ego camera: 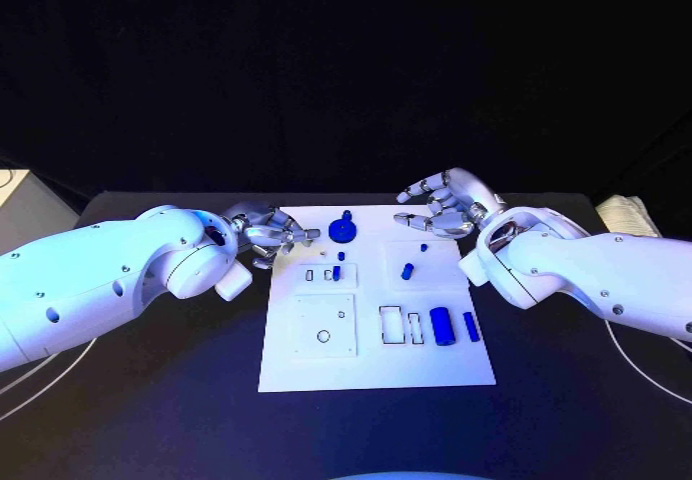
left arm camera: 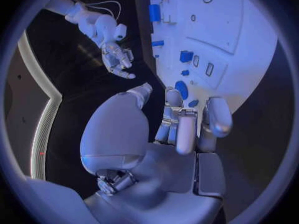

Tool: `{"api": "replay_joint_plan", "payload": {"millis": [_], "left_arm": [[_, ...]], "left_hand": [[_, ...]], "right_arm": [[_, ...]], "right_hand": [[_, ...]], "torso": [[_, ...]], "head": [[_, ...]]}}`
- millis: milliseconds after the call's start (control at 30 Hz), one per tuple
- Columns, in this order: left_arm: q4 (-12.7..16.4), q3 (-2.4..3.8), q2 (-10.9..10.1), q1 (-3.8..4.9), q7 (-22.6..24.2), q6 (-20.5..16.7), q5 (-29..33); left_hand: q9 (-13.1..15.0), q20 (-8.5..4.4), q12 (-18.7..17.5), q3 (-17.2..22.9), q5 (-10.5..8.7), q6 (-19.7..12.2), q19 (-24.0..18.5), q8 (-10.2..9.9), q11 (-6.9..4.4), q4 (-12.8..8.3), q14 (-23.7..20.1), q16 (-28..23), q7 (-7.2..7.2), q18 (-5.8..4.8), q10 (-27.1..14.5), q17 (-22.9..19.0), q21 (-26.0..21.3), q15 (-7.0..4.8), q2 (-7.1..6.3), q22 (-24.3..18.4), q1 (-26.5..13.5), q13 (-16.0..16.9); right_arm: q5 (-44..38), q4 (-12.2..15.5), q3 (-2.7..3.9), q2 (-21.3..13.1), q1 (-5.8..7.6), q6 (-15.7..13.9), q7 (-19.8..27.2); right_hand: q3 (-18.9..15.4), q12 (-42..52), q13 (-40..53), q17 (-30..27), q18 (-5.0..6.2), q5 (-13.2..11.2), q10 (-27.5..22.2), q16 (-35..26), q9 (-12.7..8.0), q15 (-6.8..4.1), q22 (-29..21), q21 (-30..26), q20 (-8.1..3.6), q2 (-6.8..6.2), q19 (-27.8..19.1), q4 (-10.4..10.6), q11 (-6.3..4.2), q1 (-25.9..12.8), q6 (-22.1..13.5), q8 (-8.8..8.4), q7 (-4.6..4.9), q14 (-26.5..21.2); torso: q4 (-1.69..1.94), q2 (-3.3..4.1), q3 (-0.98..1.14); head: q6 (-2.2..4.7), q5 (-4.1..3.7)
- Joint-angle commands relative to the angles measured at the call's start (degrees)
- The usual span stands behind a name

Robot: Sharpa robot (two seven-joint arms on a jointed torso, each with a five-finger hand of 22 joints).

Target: Assemble the parts on the task board

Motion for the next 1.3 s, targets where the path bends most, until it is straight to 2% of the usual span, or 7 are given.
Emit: {"api": "replay_joint_plan", "payload": {"millis": [33, 100, 400, 633, 767, 867, 1300], "left_arm": [[-1.02, -0.4, 1.81, 0.67, -9.64, 6.83, -10.16], [-1.62, -0.7, 2.96, 1.01, -10.67, 7.72, -11.6], [-4.5, -1.83, 7.5, 2.39, -12.82, 11.42, -16.66], [-6.45, -2.27, 10.15, 3.07, -13.2, 12.8, -17.94], [-7.38, -2.43, 11.41, 3.49, -13.32, 13.43, -18.24], [-7.76, -2.5, 11.98, 3.69, -13.38, 14.0, -18.32], [-8.95, -2.92, 13.77, 3.91, -13.61, 16.69, -18.4]], "left_hand": [[0.55, 0.05, 0.41, -0.7, -0.03, -0.35, 0.21, 0.49, 0.03, 0.06, 1.65, 0.17, -0.01, -0.59, -0.14, 4.67, 0.4, 0.02, 0.15, 0.17, -1.34, 0.32], [0.83, 0.05, 0.46, -0.96, -0.03, -0.35, 0.27, 0.67, 0.0, 0.06, 1.68, 0.18, -0.05, -0.61, -0.2, 4.75, 0.46, 0.0, 0.2, 0.29, -1.76, 0.41], [3.58, -0.13, 1.31, -2.35, -0.02, -0.47, 0.37, 2.61, -0.37, 0.12, 1.83, 0.22, -0.54, -0.66, -0.02, 5.19, 0.67, -0.3, 1.15, 0.68, -4.3, 1.71], [3.97, -0.15, 1.24, -2.53, -0.02, -0.7, 0.43, 2.76, -0.38, 0.12, 1.85, 0.22, -0.54, -0.69, -0.23, 5.26, 0.73, -0.31, 1.34, 0.81, -4.71, 1.59], [4.15, -0.16, 1.3, -2.57, -0.02, -0.77, 0.5, 2.85, -0.38, 0.12, 1.87, 0.25, -0.55, -0.71, -0.22, 5.33, 0.78, -0.31, 1.47, 0.93, -4.87, 1.72], [4.28, -0.16, 1.4, -2.6, -0.02, -0.8, 0.55, 2.93, -0.38, 0.12, 1.91, 0.28, -0.56, -0.73, -0.16, 5.43, 0.82, -0.31, 1.56, 1.01, -4.97, 1.88], [5.04, -0.17, 1.72, -2.82, -0.03, -0.98, 0.7, 3.38, -0.42, 0.12, 2.04, 0.4, -0.61, -0.79, -0.09, 5.77, 0.97, -0.33, 1.89, 1.31, -5.56, 2.32]], "right_arm": [[5.36, -0.81, 0.01, -0.27, 0.15, -0.11, 2.88], [5.64, -1.22, 0.01, -0.33, 0.21, -0.01, 2.72], [5.93, -2.21, 0.01, -0.15, 0.29, 0.44, 1.86], [5.87, -2.82, 0.01, 0.26, 0.3, 0.76, 1.3], [5.82, -3.11, 0.01, 0.51, 0.31, 1.22, 0.62], [5.75, -3.21, 0.01, 0.63, 0.31, 1.46, 0.28], [5.6, -3.65, 0.01, 1.17, 0.32, 1.97, -0.38]], "right_hand": [[0.35, -0.13, 10.27, 10.46, 0.62, 0.25, 1.25, -0.3, -0.07, 0.46, 11.83, -0.36, 0.54, -0.18, 2.32, 0.13, 0.28, 0.11, -0.09, 0.03, 0.27, 4.94], [0.4, -0.18, 10.23, 10.41, 0.66, 0.44, 1.21, -0.32, -0.09, 0.46, 11.75, -0.51, 0.54, -0.2, 2.23, 0.19, 0.28, 0.02, -0.11, 0.03, 0.28, 4.93], [0.43, -0.18, 10.23, 10.43, 0.67, 0.58, 1.21, -0.32, -0.1, 0.46, 11.72, -0.57, 0.54, -0.22, 2.19, 0.25, 0.28, -0.05, -0.15, 0.02, 0.28, 4.94], [0.45, -0.24, 10.18, 10.35, 0.68, 0.67, 1.17, -0.35, -0.12, 0.46, 11.69, -0.61, 0.54, -0.23, 2.17, 0.32, 0.29, -0.14, -0.17, 0.02, 0.29, 4.92], [0.48, -0.51, 9.99, 10.2, 0.77, 0.76, 0.96, -0.42, -0.18, 0.48, 11.49, -0.97, 0.55, -0.24, 1.94, 0.63, 0.33, -0.58, -0.34, -0.04, 0.33, 4.88], [0.47, -0.48, 10.01, 10.16, 0.79, 0.74, 0.98, -0.44, -0.19, 0.49, 11.46, -1.03, 0.55, -0.25, 1.9, 0.7, 0.34, -0.69, -0.38, -0.05, 0.34, 4.87], [0.47, -0.47, 10.02, 10.17, 0.79, 0.71, 0.99, -0.44, -0.2, 0.5, 11.44, -1.06, 0.56, -0.22, 1.89, 0.84, 0.35, -0.88, -0.41, -0.05, 0.34, 4.87]], "torso": [[-0.01, -0.32, 0.2], [-0.03, -0.37, 0.25], [0.05, -0.23, 0.19], [-0.03, -0.11, 0.09], [-0.05, -0.07, 0.14], [-0.02, -0.11, 0.13], [0.04, -0.13, 0.13]], "head": [[-0.25, -0.03], [-0.28, -0.05], [-0.38, 0.0], [-0.58, -0.12], [-0.49, -0.18], [-0.67, -0.31], [-1.05, -0.44]]}}
